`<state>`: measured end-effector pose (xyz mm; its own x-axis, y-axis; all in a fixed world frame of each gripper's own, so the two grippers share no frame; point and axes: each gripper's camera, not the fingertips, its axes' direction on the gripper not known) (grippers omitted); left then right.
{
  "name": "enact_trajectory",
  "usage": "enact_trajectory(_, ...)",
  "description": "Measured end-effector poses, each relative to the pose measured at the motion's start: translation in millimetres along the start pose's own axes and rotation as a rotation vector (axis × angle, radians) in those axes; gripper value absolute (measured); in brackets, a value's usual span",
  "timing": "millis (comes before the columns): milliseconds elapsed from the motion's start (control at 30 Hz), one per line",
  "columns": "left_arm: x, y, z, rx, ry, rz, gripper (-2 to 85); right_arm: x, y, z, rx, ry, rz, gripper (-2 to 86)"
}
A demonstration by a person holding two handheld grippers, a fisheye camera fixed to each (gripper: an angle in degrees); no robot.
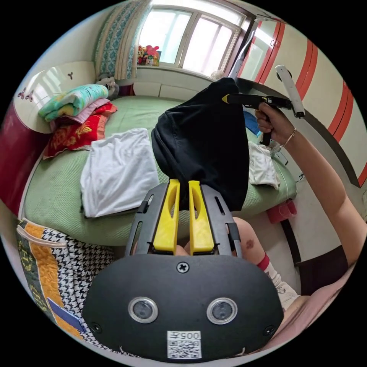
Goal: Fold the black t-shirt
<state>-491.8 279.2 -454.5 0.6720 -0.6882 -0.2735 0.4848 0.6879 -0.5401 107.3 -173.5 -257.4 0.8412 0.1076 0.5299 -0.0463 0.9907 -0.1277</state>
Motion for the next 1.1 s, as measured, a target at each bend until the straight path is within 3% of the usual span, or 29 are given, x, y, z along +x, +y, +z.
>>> enact_trajectory(300,-64.6,-21.7,-83.8,0.050,-0.144,-0.067,5.2,-96.3,-104.9,2.8,0.085,-0.126,-0.076,0.1)
enact_trajectory(500,-131.8,-36.5,-21.7,-0.080,-0.223,-0.168,5.3,-125.4,-144.0,106.8,-0.051,-0.208,0.053,4.2)
enact_trajectory(633,-180.9,-21.0,54.5,-0.272,-0.313,-0.278,5.4,-134.4,-101.0,193.1,-0.286,-0.263,0.086,11.3)
enact_trajectory(967,-185.9,-25.4,61.2,-0.248,-0.264,-0.256,5.6,-164.7,92.6,214.3,-0.408,-0.524,0.031,10.6)
enact_trajectory(1100,-175.6,-32.9,60.7,-0.225,-0.261,-0.261,5.8,-199.5,106.9,222.3,-0.470,-0.472,-0.022,5.9)
